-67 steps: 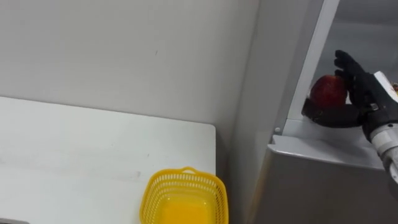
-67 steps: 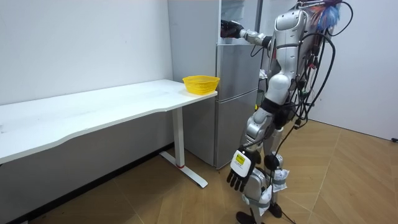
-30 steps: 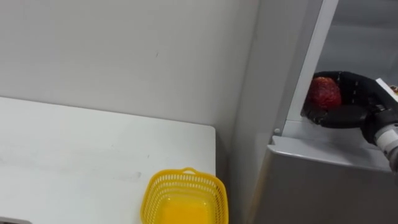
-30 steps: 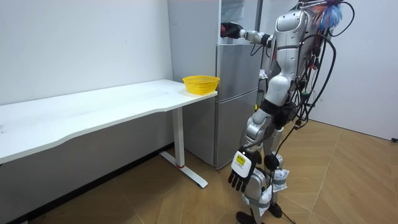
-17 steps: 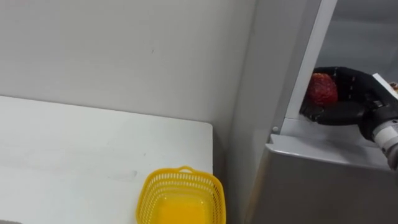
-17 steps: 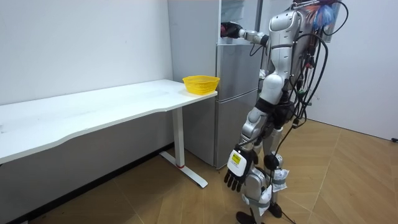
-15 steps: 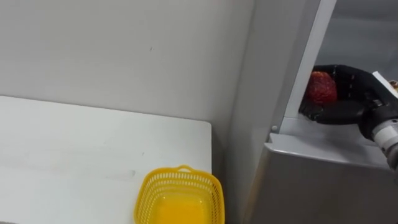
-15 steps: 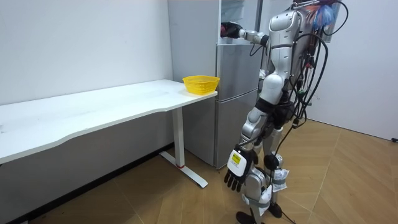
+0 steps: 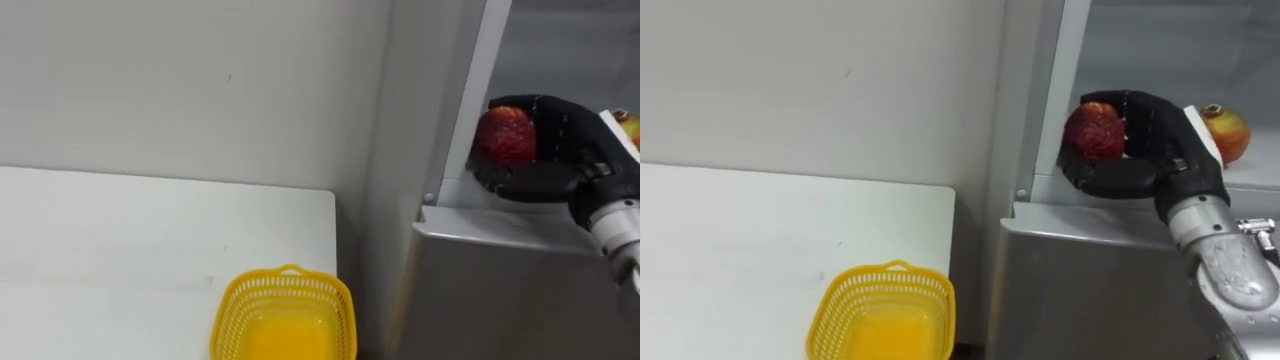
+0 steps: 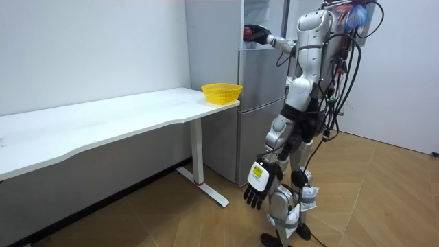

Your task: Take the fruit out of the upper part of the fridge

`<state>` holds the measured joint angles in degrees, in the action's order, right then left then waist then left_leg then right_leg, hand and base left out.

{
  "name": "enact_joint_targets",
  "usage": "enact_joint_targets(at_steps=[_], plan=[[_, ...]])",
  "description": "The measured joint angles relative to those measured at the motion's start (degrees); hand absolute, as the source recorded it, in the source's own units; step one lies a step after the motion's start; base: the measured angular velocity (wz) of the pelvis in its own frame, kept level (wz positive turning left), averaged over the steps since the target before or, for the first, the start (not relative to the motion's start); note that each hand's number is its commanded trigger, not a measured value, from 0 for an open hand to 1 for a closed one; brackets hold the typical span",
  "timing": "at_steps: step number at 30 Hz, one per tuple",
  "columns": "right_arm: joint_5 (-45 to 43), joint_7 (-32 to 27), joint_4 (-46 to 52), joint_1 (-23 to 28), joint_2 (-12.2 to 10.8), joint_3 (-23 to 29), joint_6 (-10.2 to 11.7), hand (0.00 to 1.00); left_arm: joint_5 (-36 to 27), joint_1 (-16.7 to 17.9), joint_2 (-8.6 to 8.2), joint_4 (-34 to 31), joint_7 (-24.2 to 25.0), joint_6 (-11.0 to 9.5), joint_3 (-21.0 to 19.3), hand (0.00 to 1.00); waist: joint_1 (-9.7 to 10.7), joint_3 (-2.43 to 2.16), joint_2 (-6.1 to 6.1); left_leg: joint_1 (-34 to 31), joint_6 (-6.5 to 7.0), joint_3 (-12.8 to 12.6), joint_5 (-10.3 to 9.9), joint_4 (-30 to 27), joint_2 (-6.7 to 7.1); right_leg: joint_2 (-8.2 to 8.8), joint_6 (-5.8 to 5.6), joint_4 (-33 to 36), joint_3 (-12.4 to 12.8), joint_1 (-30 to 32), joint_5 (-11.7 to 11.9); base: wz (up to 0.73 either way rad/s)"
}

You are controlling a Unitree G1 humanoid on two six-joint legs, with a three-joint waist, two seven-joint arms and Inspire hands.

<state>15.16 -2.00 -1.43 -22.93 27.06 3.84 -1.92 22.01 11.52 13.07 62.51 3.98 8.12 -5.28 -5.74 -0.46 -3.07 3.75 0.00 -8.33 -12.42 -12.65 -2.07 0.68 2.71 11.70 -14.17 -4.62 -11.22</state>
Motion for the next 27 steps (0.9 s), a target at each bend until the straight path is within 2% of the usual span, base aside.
enact_joint_targets(at_steps=[2, 6, 10, 13, 15, 17, 19, 22, 27], plan=[[0.3, 0.5, 5.1, 3.3, -0.3, -0.7, 0.0, 1.00, 0.0, 0.5, -0.48, 0.1, -0.1, -0.7, 0.0, 0.00, 0.7, -0.01, 0.31, 0.2, -0.01, -0.5, 0.0, 0.0, -0.15, -0.04, 0.08, 0.0, 0.1, 0.0, 0.0, -0.09], [-1.4, 1.0, 8.7, 6.1, -0.6, -2.2, -0.1, 1.00, -0.1, 0.9, -0.83, 0.2, -0.8, -2.2, 0.0, 0.00, 1.0, 0.04, 0.29, 0.4, -0.02, -1.4, 0.0, 0.0, -0.25, -0.09, 0.14, -0.1, 0.8, 0.0, 0.1, -0.11], [-4.0, 1.4, 18.0, 7.5, -2.1, -2.4, 0.0, 1.00, 0.0, 1.6, -0.94, 0.5, -1.4, -3.0, -0.1, 0.00, 1.5, -0.06, 0.33, 0.0, 0.02, -2.2, 0.0, 0.1, -0.25, -0.10, 0.05, 0.0, 1.5, 0.6, 0.2, -0.09], [-4.0, 1.4, 21.7, 7.5, -2.2, -2.7, 1.6, 1.00, 0.0, 1.9, -1.01, 0.5, -2.3, -3.5, 0.5, 0.00, 1.8, -0.06, 0.12, 0.2, 0.02, -2.3, 0.0, 0.3, -0.25, -0.19, 0.01, -0.1, 1.6, 0.4, 0.3, 0.00], [-4.7, 1.6, 23.5, 7.6, -3.0, -2.8, 1.8, 1.00, 0.0, 1.9, -1.07, 0.5, -2.5, -3.7, 1.3, 0.00, 1.8, -0.01, 0.00, 0.3, 0.02, -2.4, 0.0, 0.5, -0.25, -0.17, 0.01, -0.1, 1.6, 0.4, 0.3, 0.00], [-6.8, 2.5, 27.3, 8.0, -5.3, -2.8, 2.3, 1.00, 0.1, 1.9, -1.06, 0.5, -2.2, -4.5, 1.6, 0.00, 2.3, 0.07, 0.11, 0.0, 0.02, -2.4, 0.0, 0.4, -0.24, -0.16, 0.00, -0.2, 1.6, 0.7, 0.3, 0.00], [-8.4, 3.2, 29.5, 8.7, -6.0, -2.8, 3.5, 1.00, 0.0, 1.7, -1.06, 0.5, -2.0, -4.9, 1.7, 0.00, 2.2, 0.18, 0.30, 0.0, 0.03, -2.4, 0.0, 0.4, -0.22, -0.16, -0.01, -0.2, 1.7, 0.8, 0.3, 0.00], [-10.8, 4.1, 31.9, 9.5, -6.1, -4.1, 5.0, 1.00, 0.0, 1.7, -1.05, 0.8, -2.0, -5.7, 2.0, 0.00, 2.2, 0.25, 0.47, 0.1, 0.03, -2.3, 0.0, 0.5, -0.23, -0.19, 0.00, -0.3, 1.6, 0.8, 0.3, 0.00], [-16.3, 4.9, 32.2, 9.5, -6.1, -7.0, 5.6, 1.00, 0.1, 0.6, -1.10, 1.7, -1.8, -5.9, 2.1, 0.00, 2.1, 0.20, 0.38, 0.0, 0.02, -2.2, 0.0, 0.9, -0.23, -0.27, 0.02, -1.1, 1.5, 0.9, 0.3, 0.00]])
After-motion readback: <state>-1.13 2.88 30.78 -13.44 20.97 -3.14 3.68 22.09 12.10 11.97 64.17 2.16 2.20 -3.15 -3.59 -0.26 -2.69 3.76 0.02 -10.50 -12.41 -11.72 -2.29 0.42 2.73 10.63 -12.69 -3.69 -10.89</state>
